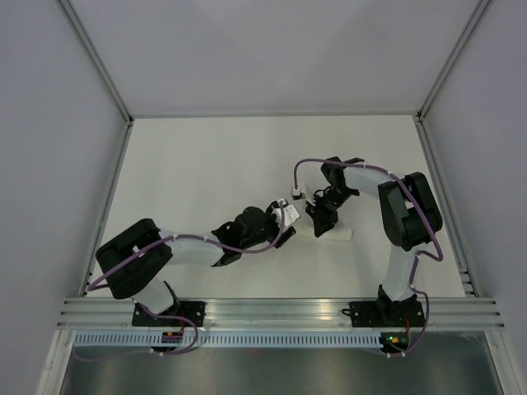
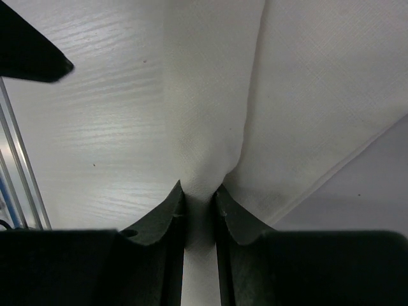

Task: Fold the napkin, place the utensils inside, and roll it up
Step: Roll the napkin with the utensil

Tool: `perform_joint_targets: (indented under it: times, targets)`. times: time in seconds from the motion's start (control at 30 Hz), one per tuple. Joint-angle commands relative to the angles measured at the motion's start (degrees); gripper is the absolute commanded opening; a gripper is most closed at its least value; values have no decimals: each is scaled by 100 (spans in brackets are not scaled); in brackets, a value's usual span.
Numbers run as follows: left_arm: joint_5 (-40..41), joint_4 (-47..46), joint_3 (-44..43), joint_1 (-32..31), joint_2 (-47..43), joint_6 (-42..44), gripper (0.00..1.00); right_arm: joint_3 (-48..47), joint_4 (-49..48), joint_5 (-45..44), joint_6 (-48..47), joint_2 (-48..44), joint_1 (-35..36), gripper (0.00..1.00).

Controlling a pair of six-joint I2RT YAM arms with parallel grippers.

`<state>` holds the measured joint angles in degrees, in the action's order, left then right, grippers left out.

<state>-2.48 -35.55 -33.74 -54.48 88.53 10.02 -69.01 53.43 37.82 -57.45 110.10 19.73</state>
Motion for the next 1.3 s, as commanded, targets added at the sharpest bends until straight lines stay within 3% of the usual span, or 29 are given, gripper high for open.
perform_joint_targets:
  times: [0.0,0.17,0.47,0.67,0.77,0.87,0.9,0.97,1.03,1.27]
  targets:
    - [792,-321,-413,-300,488,1246,66,-50,211,-267,-319,634,23,22]
    - [951,-312,-731,-590,1191,2204,71,-253,326,-258,-319,907,-30,22]
    - [609,188,-1223,-643,1720,2909,72,-402,361,-302,-293,1074,-65,22]
    - [-15,1383,-1592,-643,1975,2944,65,-437,370,-276,-311,1110,-92,23]
    - [-296,1989,-1811,-643,2089,2795,57,-473,370,-267,-311,1136,-118,23]
    - [-499,2586,-2127,-634,2221,2655,27,-499,379,-232,-293,1110,-127,25]
    - [-603,2710,-2189,-634,2247,2619,8,-508,379,-223,-284,1075,-136,26]
    - [-683,2947,-2295,-634,2309,2488,2,-499,335,-188,-249,1022,-144,34]
    - [-868,3019,-2330,-608,2309,2304,2,-464,282,-144,-197,908,-162,45]
    - [-1571,3256,-2427,-432,2361,1767,2,-376,-173,102,303,214,-408,66]
